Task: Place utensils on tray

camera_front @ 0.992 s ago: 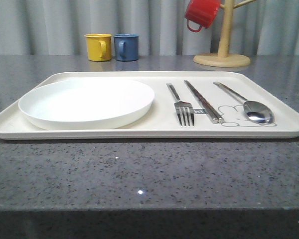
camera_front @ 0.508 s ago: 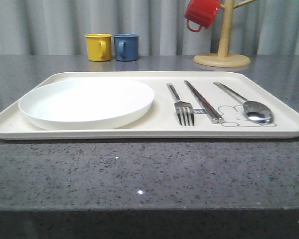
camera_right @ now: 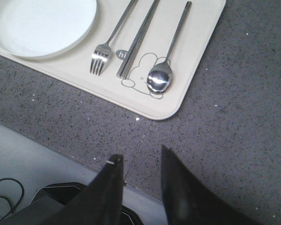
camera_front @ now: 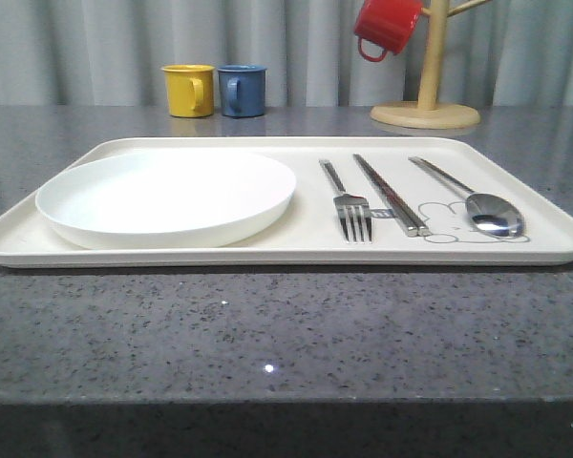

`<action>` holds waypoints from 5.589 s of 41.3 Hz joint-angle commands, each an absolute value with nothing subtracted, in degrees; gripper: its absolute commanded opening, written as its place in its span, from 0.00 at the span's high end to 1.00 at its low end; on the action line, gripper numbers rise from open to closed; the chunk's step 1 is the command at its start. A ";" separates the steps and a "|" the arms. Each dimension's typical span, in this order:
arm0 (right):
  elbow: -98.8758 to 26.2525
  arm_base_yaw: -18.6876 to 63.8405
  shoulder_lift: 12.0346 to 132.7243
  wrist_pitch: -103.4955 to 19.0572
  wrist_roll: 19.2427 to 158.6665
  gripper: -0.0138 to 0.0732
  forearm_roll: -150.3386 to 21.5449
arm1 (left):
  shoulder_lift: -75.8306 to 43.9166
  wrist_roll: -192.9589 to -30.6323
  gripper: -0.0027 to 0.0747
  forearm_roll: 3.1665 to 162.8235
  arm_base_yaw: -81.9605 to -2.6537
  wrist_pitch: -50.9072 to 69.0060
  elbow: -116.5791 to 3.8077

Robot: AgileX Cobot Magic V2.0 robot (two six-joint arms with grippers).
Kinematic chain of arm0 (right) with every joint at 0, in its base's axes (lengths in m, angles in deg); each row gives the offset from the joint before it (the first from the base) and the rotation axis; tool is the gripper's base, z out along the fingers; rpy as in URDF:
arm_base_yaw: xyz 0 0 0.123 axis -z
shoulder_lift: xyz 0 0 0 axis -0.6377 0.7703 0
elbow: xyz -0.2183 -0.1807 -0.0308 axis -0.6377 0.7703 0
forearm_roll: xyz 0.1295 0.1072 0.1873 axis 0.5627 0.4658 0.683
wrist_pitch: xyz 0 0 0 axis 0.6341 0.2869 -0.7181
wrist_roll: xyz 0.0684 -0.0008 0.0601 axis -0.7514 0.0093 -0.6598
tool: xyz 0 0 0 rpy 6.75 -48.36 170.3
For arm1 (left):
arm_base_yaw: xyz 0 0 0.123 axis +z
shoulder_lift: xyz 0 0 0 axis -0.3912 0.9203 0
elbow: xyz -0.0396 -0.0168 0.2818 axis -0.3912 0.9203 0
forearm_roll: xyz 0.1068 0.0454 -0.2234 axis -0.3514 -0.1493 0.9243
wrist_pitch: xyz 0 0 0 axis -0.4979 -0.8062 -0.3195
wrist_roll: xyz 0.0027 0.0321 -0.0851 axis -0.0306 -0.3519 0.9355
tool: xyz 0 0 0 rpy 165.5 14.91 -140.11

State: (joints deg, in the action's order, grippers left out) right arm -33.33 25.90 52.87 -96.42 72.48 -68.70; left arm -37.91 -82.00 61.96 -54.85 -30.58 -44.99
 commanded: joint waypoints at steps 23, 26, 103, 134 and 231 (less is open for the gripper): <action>-34.64 25.82 52.82 -93.28 73.05 0.92 -68.68 | -37.81 -81.53 0.49 62.39 -55.29 -26.39 -46.49; -34.64 25.82 52.82 -93.28 73.05 0.92 -68.68 | -37.81 -81.53 0.49 62.39 -55.29 -26.39 -46.49; -34.64 25.82 52.82 -93.28 73.05 0.92 -68.68 | -71.93 -81.63 0.99 63.08 -22.09 22.20 -0.14; -34.64 25.82 52.82 -93.34 73.05 0.92 -68.68 | -75.27 -81.63 0.99 62.53 -25.83 21.88 1.39; 25.54 38.75 12.42 -31.31 73.09 0.92 -69.58 | -75.27 -81.63 0.99 62.53 -26.34 21.88 1.39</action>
State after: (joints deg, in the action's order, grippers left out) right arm 25.60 38.73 13.39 -36.39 72.60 -69.84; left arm -73.86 -82.00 62.21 -25.91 17.13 1.50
